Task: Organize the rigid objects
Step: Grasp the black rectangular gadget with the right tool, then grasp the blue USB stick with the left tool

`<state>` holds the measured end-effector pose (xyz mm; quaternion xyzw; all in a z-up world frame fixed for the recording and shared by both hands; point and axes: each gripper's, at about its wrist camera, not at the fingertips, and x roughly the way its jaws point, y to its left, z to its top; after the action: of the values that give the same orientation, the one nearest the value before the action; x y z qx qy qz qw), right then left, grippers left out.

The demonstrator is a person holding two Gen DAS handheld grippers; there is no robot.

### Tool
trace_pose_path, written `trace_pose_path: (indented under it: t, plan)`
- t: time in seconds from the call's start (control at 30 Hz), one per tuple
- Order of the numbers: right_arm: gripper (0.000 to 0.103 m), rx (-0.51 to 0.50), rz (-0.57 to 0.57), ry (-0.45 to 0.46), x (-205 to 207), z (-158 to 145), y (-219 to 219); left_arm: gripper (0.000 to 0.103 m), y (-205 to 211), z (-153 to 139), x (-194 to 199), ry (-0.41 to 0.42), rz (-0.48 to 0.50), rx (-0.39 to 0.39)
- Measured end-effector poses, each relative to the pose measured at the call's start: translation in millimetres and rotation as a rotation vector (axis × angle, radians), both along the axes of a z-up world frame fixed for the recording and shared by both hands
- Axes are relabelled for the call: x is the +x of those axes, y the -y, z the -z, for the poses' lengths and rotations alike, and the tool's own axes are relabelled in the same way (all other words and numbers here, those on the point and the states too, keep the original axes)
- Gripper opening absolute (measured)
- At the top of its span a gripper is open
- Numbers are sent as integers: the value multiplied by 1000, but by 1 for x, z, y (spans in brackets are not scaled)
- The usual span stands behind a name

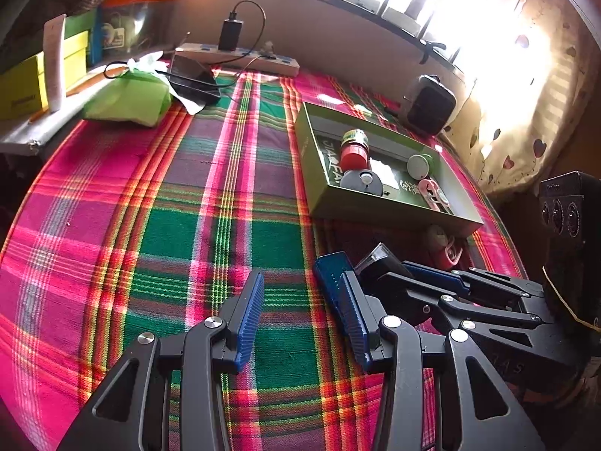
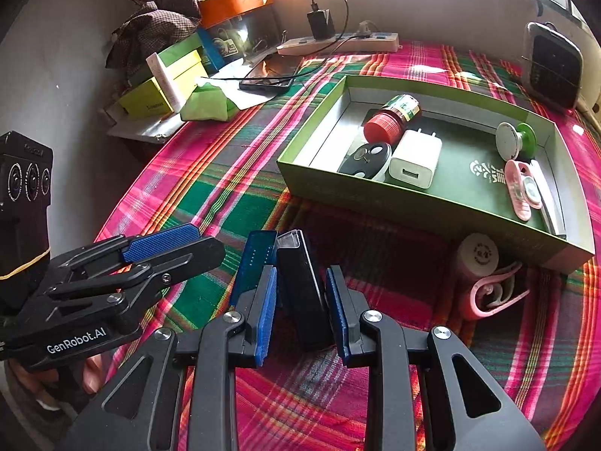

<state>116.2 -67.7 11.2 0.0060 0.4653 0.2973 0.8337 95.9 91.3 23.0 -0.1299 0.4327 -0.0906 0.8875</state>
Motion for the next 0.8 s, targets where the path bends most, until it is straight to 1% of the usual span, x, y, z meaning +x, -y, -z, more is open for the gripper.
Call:
trace_pose_path:
  t: [0.13,0.2,0.37,0.47,0.6,0.73,0.8]
  plan:
    - [28,-11,65,26,1,-1,14,41,12,1,5,-6,25,14]
    - [28,-15,78,38,1,-3,21,41,19,2,7,-15,35,23]
    - [28,-81,105,99,-4,-5,31,41,38,8,14,-46,50,80]
    - [28,-127,116,145,-8,-6,35,41,44,7,15,-40,40,120]
    - [28,-144,121,187,-11,-8,40,41,51,7,18,-37,36,153]
    - [28,-139,123,191,-13,-6,46,41,59,8,21,-27,48,177]
    - [28,-136,125,188,-13,-5,48,41,64,8,21,-16,67,176]
